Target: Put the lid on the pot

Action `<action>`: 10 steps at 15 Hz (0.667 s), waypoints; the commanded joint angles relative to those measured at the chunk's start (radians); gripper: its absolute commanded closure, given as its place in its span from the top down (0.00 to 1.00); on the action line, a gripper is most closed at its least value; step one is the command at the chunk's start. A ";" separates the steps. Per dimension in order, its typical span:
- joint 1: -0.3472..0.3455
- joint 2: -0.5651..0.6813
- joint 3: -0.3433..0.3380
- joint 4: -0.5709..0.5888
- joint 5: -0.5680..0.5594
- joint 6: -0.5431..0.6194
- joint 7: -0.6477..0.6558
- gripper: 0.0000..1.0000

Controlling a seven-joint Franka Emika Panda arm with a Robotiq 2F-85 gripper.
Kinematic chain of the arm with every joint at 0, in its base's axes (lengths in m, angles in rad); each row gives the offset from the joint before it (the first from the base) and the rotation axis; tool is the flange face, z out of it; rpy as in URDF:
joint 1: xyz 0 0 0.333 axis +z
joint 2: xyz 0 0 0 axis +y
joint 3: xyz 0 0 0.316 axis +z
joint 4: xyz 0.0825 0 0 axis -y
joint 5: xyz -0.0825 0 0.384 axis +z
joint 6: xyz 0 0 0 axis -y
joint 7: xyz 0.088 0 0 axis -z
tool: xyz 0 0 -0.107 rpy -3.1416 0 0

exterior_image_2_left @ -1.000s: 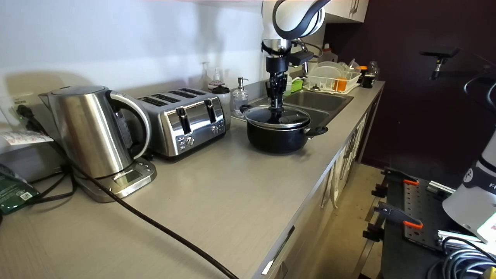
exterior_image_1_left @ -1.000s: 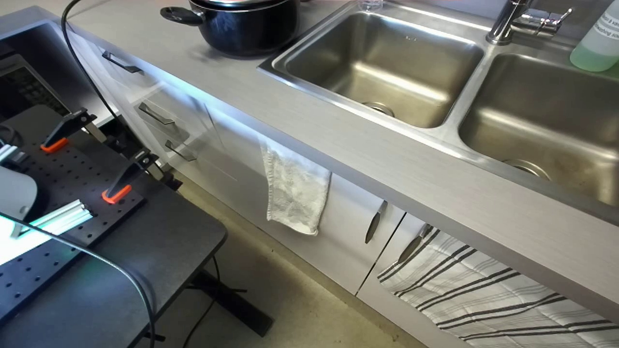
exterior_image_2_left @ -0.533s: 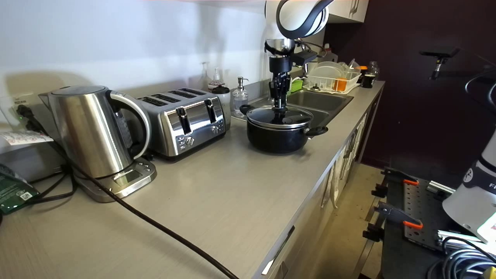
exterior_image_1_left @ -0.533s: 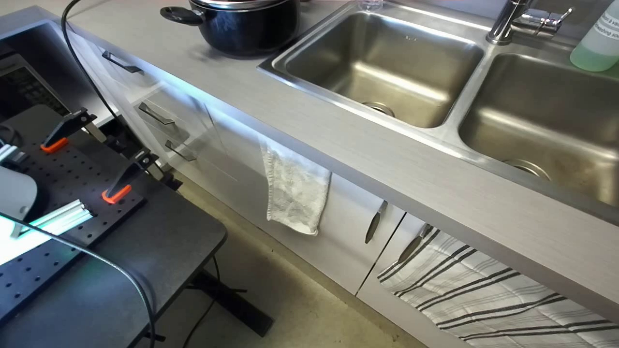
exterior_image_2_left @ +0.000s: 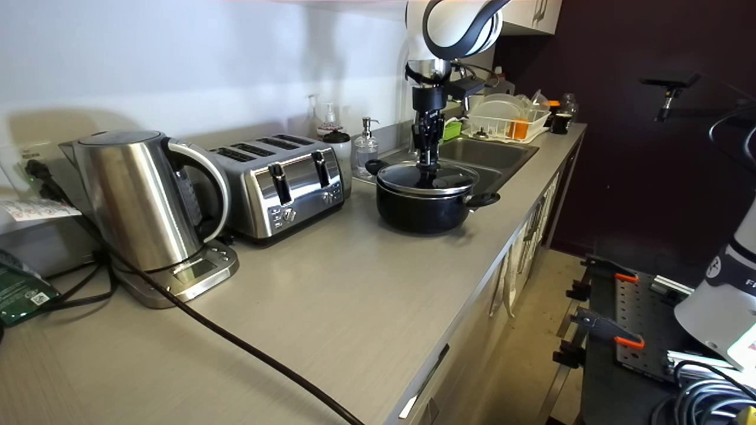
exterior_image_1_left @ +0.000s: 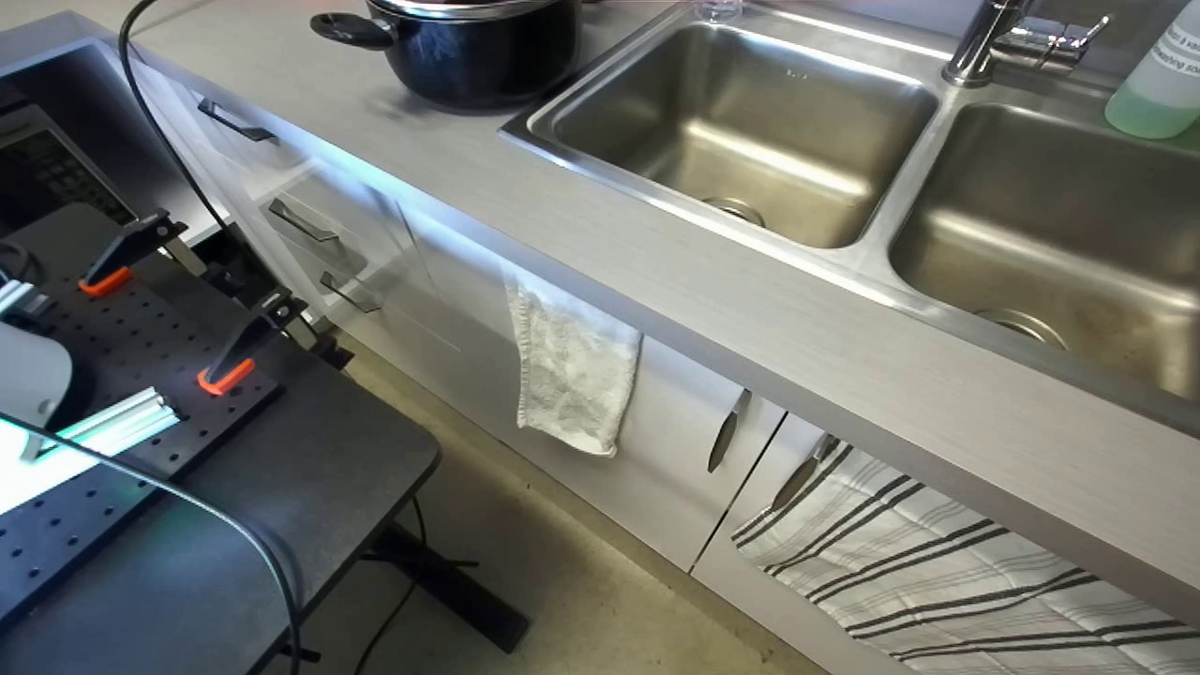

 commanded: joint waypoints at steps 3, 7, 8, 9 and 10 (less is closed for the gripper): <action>-0.001 -0.018 -0.007 -0.001 0.006 0.011 -0.009 0.25; -0.004 -0.005 -0.011 0.012 0.007 0.011 -0.002 0.25; -0.004 -0.003 -0.012 0.013 0.005 0.011 -0.002 0.25; -0.004 -0.002 -0.012 0.013 0.005 0.012 -0.002 0.25; -0.003 -0.001 -0.011 0.012 0.004 0.013 -0.003 0.25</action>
